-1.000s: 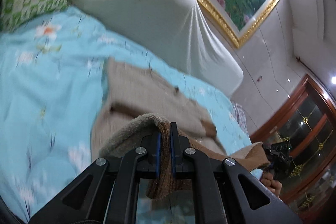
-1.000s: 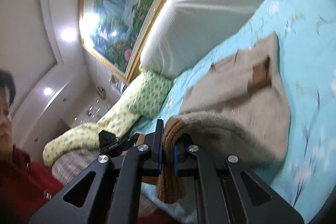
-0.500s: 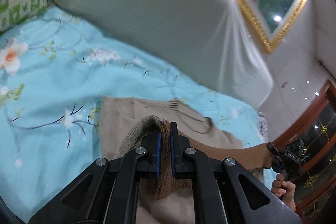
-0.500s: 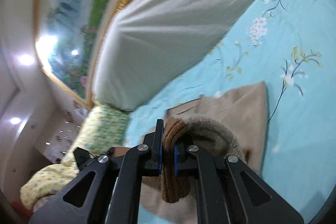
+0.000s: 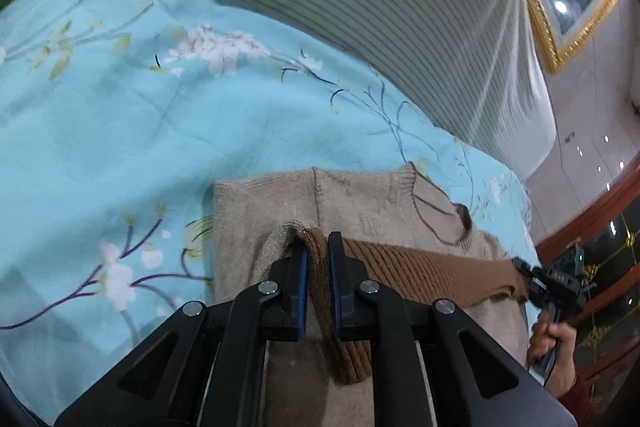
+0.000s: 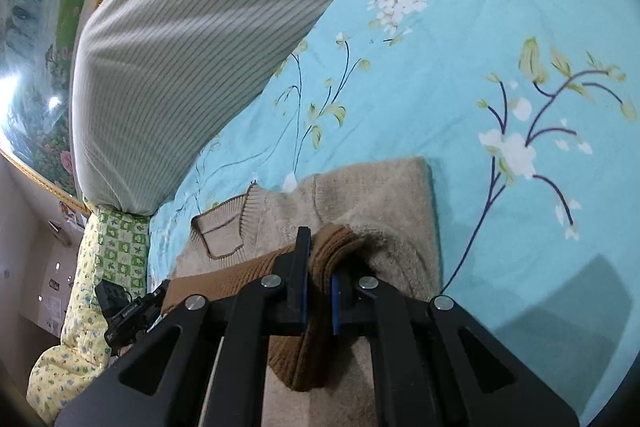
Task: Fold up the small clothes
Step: 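Lay the hem over the collar with both tools, then open both tools and withdraw from the folded sweater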
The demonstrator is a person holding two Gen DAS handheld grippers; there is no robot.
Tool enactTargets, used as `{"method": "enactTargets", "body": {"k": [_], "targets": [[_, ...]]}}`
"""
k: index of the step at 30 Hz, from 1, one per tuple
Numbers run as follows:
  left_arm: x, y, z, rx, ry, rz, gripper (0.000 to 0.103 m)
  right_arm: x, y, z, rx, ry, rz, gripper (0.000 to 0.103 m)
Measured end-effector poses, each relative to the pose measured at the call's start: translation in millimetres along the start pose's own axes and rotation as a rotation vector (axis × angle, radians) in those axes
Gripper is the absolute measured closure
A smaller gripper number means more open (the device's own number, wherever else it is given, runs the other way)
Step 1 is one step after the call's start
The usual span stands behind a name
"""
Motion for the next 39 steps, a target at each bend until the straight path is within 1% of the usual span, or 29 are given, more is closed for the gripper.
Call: {"method": "enactTargets", "body": {"k": [1,2,3,5,6,7,9,11,12,13,14,16,17,18,19,20,21,22,23,24,26,28,30,31,33,34,35,38,39], "targets": [[7,2,2,-0.01,-0.016,0.002,0.09,3,0,-1,0.003,-0.001,-0.004,0.093],[17,4,3,-0.026,-0.054,0.018,0.084,6,-1,-3,0.006,-0.004,-0.002,0.092],[32,5,3,-0.043,-0.108,0.05,0.077,8,0,-6,0.007,-0.009,0.002,0.089],[53,8,1,-0.034,-0.137,0.077,0.073,21,-2,-5,0.002,0.003,0.04,0.068],[63,13,2,-0.017,-0.13,0.075,0.074,26,-3,-4,-0.008,0.009,0.062,0.046],[69,16,6,-0.017,-0.116,0.072,0.074,38,-5,0,-0.023,0.013,0.105,0.037],[73,31,32,-0.063,-0.053,0.047,0.074,51,-1,-4,-0.01,0.013,0.138,0.037],[65,43,57,-0.115,-0.003,0.012,0.071,54,13,-22,0.052,-0.004,0.131,0.037],[51,53,77,-0.146,0.052,-0.026,0.065,49,26,-39,0.111,-0.031,0.103,0.037],[40,57,88,-0.16,0.077,-0.053,0.062,38,41,-56,0.185,-0.054,0.045,0.037],[23,63,101,-0.178,0.093,-0.092,0.06,20,62,-74,0.271,-0.047,-0.043,0.037],[0,68,112,-0.219,0.079,-0.135,0.06,-9,87,-90,0.368,-0.006,-0.161,0.037],[-15,66,113,-0.252,0.041,-0.15,0.06,-22,94,-96,0.39,-0.014,-0.209,0.037],[-21,63,111,-0.26,0.01,-0.154,0.06,-31,96,-98,0.401,-0.026,-0.242,0.037],[-31,55,102,-0.267,-0.045,-0.154,0.06,-40,89,-96,0.41,-0.005,-0.246,0.039],[-35,48,94,-0.263,-0.076,-0.149,0.06,-44,79,-90,0.404,0.027,-0.23,0.039],[-41,36,75,-0.23,-0.124,-0.135,0.063,-48,65,-81,0.379,0.056,-0.214,0.039],[-42,27,62,-0.213,-0.122,-0.123,0.067,-52,48,-67,0.34,0.109,-0.19,0.041],[-41,18,51,-0.201,-0.117,-0.105,0.08,-52,30,-54,0.297,0.149,-0.159,0.044],[-39,13,43,-0.179,-0.116,-0.093,0.087,-50,17,-46,0.258,0.148,-0.13,0.052],[-24,7,30,-0.095,-0.087,-0.069,0.088,-35,-4,-37,0.2,0.173,-0.04,0.053],[-2,9,24,-0.076,-0.126,-0.029,0.084,-8,-6,-36,0.186,0.236,0.051,0.049],[27,30,26,-0.074,-0.161,-0.018,0.071,15,8,-41,0.183,0.165,0.068,0.046],[42,43,28,-0.055,-0.147,-0.01,0.068,28,20,-41,0.179,0.131,0.071,0.043],[75,80,32,-0.003,-0.121,-0.001,0.054,52,47,-40,0.179,0.12,0.083,0.04],[85,89,34,0.02,-0.12,0.008,0.051,67,66,-35,0.173,0.12,0.088,0.04],[98,106,33,0.054,-0.118,0.012,0.05,69,79,-37,0.167,0.119,0.087,0.04],[126,155,29,0.154,-0.109,0.018,0.05,90,119,-23,0.131,0.129,0.083,0.04],[131,171,27,0.191,-0.103,0.007,0.05,97,133,-18,0.12,0.129,0.075,0.04]]}}
Point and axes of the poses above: each gripper's, at about its wrist camera, not at the fingertips, and x roughly against the way its jaws point, z to its right, y to its underside, the point moved 7 cm from there along -x, roughly the way its jaws point, and after that the axes turned 5 degrees about y, right-handed, at the moved point
